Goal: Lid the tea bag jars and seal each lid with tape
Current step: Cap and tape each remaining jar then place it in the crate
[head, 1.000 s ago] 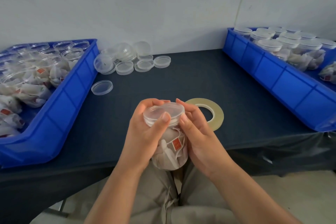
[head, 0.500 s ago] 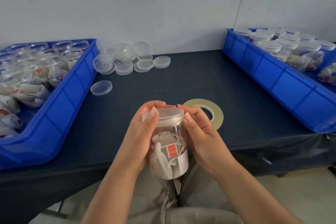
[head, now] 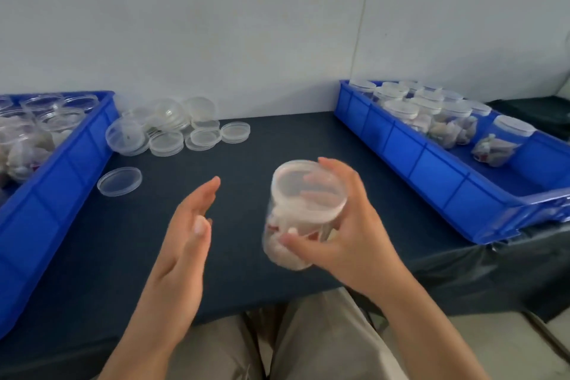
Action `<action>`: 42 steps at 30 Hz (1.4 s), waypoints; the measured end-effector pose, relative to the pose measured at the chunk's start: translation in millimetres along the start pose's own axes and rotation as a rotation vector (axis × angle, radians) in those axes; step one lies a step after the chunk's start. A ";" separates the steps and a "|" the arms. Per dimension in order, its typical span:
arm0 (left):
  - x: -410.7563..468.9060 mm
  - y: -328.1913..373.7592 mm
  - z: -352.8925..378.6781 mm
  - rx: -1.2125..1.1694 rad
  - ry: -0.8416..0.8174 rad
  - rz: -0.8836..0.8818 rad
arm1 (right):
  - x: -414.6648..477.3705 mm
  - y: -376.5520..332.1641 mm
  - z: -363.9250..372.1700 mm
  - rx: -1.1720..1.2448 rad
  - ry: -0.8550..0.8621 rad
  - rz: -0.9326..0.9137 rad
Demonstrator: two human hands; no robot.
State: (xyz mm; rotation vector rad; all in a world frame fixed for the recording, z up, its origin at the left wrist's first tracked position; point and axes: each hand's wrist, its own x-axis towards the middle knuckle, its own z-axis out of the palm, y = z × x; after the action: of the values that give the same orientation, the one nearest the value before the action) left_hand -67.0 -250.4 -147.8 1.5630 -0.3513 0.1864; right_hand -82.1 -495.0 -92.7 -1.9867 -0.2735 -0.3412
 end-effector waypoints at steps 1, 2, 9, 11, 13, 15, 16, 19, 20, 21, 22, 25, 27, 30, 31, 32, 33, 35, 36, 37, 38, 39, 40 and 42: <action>2.3 -3.6 -5.3 0.048 0.038 -0.009 | 10.2 1.9 -15.2 0.012 0.108 0.019; 3.8 -7.6 -10.1 0.069 0.085 -0.032 | 23.7 3.9 -33.1 -0.017 0.218 0.045; 2.9 -39.9 -16.7 0.054 0.231 -0.201 | 138.4 37.4 -174.3 -0.214 0.636 0.208; 3.0 -48.1 -19.8 0.076 0.260 -0.223 | 163.6 52.7 -204.1 -0.297 0.684 0.270; 5.3 -55.8 -24.9 0.040 0.305 -0.243 | 181.3 72.7 -225.1 -0.380 0.658 0.386; 7.6 -61.7 -27.4 0.035 0.332 -0.272 | 190.6 93.9 -237.4 -0.524 0.564 0.548; 8.6 -63.9 -27.9 0.051 0.330 -0.275 | 193.8 103.6 -240.3 -0.567 0.514 0.606; 10.7 -67.3 -28.8 0.085 0.265 -0.260 | 201.7 131.0 -239.3 -0.556 0.446 0.708; 11.2 -66.8 -29.5 0.081 0.225 -0.259 | 204.6 137.4 -236.5 -0.537 0.435 0.765; 12.2 -65.7 -29.9 0.076 0.188 -0.261 | 208.0 142.6 -233.2 -0.513 0.427 0.825; 13.9 -65.4 -30.3 0.071 0.160 -0.267 | 212.5 147.7 -230.6 -0.491 0.428 0.869; 20.0 -63.8 -31.9 0.065 0.145 -0.303 | 223.4 160.0 -225.0 -0.394 0.404 0.923; 23.8 -64.2 -32.4 0.076 0.181 -0.329 | 226.0 165.8 -222.2 -0.225 0.355 0.911; 23.5 -68.7 -29.1 0.109 0.237 -0.310 | 227.3 172.1 -221.5 -0.125 0.325 0.890; 22.3 -69.7 -27.1 0.105 0.253 -0.304 | 227.9 173.2 -221.3 -0.133 0.315 0.887; 20.3 -71.6 -25.9 0.114 0.266 -0.293 | 228.9 173.1 -219.7 -0.162 0.310 0.885; 19.0 -72.3 -24.8 0.125 0.282 -0.275 | 229.6 171.5 -217.5 -0.217 0.320 0.879; 17.0 -71.8 -24.8 0.129 0.303 -0.246 | 228.3 161.8 -211.1 -0.395 0.422 0.825; 16.0 -70.7 -25.2 0.124 0.311 -0.237 | 226.9 152.8 -205.4 -0.477 0.489 0.745; 15.3 -70.3 -25.3 0.126 0.321 -0.226 | 225.3 141.4 -197.1 -0.529 0.541 0.634; 14.4 -68.9 -25.4 0.133 0.322 -0.216 | 222.8 128.7 -185.1 -0.541 0.570 0.517; 13.2 -66.2 -24.4 0.137 0.321 -0.208 | 218.3 114.4 -168.5 -0.509 0.582 0.410; 12.4 -63.7 -23.2 0.139 0.323 -0.210 | 212.2 100.7 -149.4 -0.446 0.576 0.315; 12.7 -59.4 -21.6 0.127 0.322 -0.220 | 192.2 73.3 -101.2 -0.285 0.526 0.153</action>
State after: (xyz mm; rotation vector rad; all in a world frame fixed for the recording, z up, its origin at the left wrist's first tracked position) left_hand -32.9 -230.7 -198.9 1.6523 0.0868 0.2882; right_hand 110.3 -609.9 -44.5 -2.0926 0.2749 -0.8190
